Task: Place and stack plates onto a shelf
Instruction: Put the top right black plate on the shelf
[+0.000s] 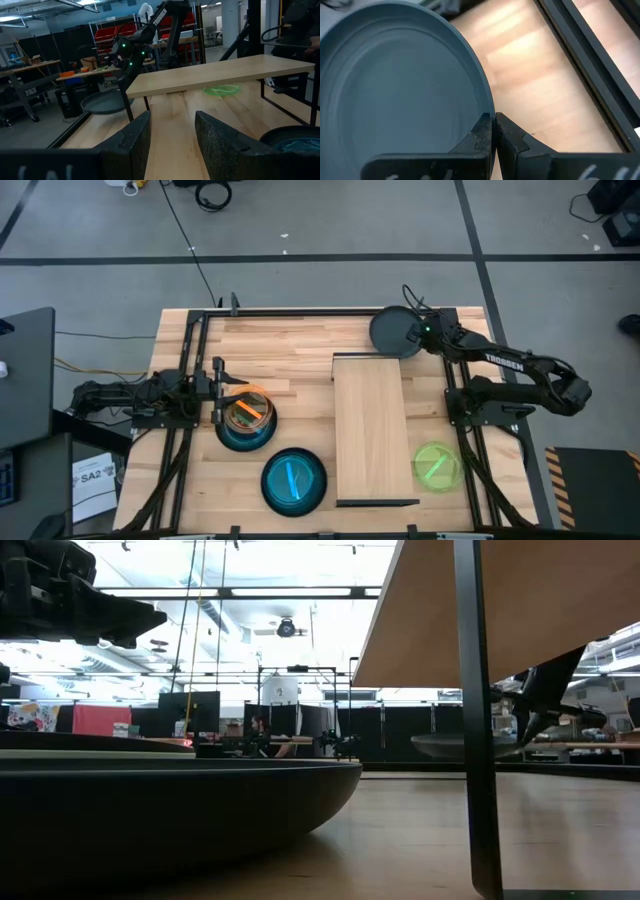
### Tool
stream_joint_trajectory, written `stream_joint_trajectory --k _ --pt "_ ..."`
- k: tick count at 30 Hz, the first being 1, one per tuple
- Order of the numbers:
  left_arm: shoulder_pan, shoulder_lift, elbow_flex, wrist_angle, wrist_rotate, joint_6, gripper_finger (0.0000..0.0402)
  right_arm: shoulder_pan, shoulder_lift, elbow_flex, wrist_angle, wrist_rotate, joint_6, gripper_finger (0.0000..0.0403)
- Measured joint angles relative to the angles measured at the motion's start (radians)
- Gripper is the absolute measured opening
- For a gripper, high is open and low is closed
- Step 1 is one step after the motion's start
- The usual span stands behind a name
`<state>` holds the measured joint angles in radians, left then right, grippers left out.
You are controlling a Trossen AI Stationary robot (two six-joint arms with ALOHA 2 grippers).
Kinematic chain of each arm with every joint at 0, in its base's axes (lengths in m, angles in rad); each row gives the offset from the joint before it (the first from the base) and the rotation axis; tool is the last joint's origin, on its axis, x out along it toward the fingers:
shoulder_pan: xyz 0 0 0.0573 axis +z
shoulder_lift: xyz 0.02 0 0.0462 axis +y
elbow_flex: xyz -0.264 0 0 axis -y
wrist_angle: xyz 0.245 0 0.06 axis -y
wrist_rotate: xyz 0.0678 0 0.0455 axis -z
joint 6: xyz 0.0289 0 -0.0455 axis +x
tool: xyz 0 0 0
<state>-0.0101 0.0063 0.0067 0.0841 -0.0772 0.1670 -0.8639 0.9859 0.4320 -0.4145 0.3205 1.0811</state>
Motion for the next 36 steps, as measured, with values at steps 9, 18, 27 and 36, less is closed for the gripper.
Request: stream_joint_trajectory --k 9,18,27,36 --pt "0.000 0.000 0.000 0.000 0.000 0.000 0.0160 -0.001 -0.163 0.001 0.002 0.028 -0.002 0.0014" --pt "0.000 0.000 0.000 0.000 0.000 0.000 0.0160 -0.023 -0.294 0.002 0.051 0.028 -0.008 0.0014" --pt "0.000 0.000 0.000 0.000 0.000 0.000 0.0160 -0.035 -0.363 0.002 0.175 -0.042 -0.041 0.0014" --pt "0.000 0.000 0.000 0.000 0.000 0.000 0.0160 -0.034 -0.398 0.002 0.242 -0.180 -0.090 0.0014"
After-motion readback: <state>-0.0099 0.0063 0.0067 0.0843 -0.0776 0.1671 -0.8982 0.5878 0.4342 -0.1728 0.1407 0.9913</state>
